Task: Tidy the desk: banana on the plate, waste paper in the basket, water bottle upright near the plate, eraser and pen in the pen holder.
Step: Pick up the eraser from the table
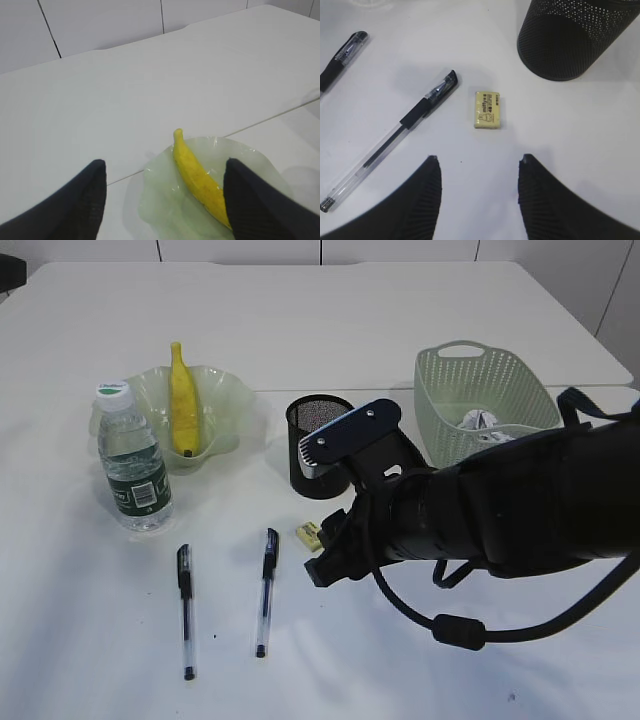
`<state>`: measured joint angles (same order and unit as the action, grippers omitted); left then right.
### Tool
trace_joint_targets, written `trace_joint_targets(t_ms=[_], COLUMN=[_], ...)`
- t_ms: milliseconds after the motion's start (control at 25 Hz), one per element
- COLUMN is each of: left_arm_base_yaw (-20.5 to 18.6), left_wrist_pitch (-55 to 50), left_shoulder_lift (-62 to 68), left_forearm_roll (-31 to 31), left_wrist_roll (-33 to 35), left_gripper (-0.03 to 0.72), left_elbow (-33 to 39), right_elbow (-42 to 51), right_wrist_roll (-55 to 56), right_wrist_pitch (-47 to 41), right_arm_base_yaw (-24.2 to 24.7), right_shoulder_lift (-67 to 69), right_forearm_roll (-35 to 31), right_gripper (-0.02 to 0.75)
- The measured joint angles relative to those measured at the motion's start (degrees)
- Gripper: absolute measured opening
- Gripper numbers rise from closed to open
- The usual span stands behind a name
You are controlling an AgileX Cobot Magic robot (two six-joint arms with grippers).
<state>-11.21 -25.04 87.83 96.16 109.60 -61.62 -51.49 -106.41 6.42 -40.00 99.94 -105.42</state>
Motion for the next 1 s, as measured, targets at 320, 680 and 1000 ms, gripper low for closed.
trace_joint_targets(t_ms=[320,680,1000], left_arm_base_yaw=[0.0,0.0,0.0], left_wrist_pitch=[0.0,-0.23,-0.32], left_shoulder_lift=[0.0,0.0,0.0], left_forearm_roll=[-0.14,-0.27,-2.88], left_wrist_roll=[-0.27,-0.4,-0.58], left_gripper=[0.514,0.514,0.514], left_elbow=[1.77,2.14,2.14], right_elbow=[0.0,0.0,0.0], right_wrist_roll=[-2.75,-3.5,-3.6], right_wrist_pitch=[-0.11,-0.89,-1.14], right_arm_base_yaw=[0.39,1.15,1.15], right_shoulder_lift=[0.0,0.0,0.0], right_forearm_roll=[0.0,0.0,0.0], right_gripper=[0.374,0.374,0.372])
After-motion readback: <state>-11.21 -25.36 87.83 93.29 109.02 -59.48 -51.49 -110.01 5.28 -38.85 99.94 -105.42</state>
